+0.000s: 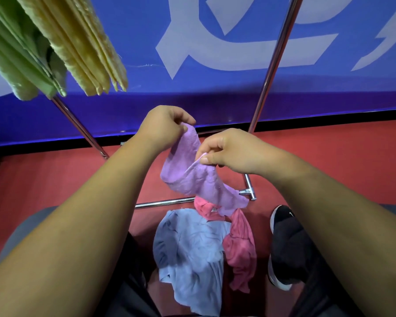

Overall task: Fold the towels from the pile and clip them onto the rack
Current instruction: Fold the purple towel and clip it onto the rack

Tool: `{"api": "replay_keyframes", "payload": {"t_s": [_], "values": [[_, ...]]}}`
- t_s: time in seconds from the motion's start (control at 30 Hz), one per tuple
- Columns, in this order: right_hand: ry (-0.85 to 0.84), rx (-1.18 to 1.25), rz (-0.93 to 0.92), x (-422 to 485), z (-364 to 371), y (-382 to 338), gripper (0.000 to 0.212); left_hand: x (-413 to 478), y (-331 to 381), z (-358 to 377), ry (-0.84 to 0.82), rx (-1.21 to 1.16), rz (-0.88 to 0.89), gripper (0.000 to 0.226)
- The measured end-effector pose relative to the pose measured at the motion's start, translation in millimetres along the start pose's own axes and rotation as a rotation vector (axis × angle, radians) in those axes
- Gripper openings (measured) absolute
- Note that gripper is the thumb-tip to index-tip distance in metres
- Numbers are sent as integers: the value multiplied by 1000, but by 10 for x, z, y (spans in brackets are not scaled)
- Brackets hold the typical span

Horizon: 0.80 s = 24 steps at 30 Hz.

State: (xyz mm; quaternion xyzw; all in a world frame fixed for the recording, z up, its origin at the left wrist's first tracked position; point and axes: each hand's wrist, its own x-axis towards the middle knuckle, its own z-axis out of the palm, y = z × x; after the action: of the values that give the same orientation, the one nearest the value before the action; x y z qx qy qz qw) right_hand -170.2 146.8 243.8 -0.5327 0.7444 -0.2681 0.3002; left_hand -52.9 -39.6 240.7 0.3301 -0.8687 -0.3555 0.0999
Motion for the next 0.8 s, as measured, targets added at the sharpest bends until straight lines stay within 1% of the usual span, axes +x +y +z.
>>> {"api": "replay_keyframes", "payload": {"t_s": [0.13,0.3,0.5,0.63,0.8], "values": [[104,-44,36,16,6,68,20,-19,17,54,-93,-3,93,41],[276,19,102,25,-8,89,13,-61,100,102,-179,-29,110,42],[414,138,160,75,-17,175,12,-125,148,102,-225,-127,105,29],[439,173,165,109,2,204,13,-151,199,104,-258,-132,118,17],[453,149,157,98,1,177,11,-169,214,110,-281,-143,127,18]]}}
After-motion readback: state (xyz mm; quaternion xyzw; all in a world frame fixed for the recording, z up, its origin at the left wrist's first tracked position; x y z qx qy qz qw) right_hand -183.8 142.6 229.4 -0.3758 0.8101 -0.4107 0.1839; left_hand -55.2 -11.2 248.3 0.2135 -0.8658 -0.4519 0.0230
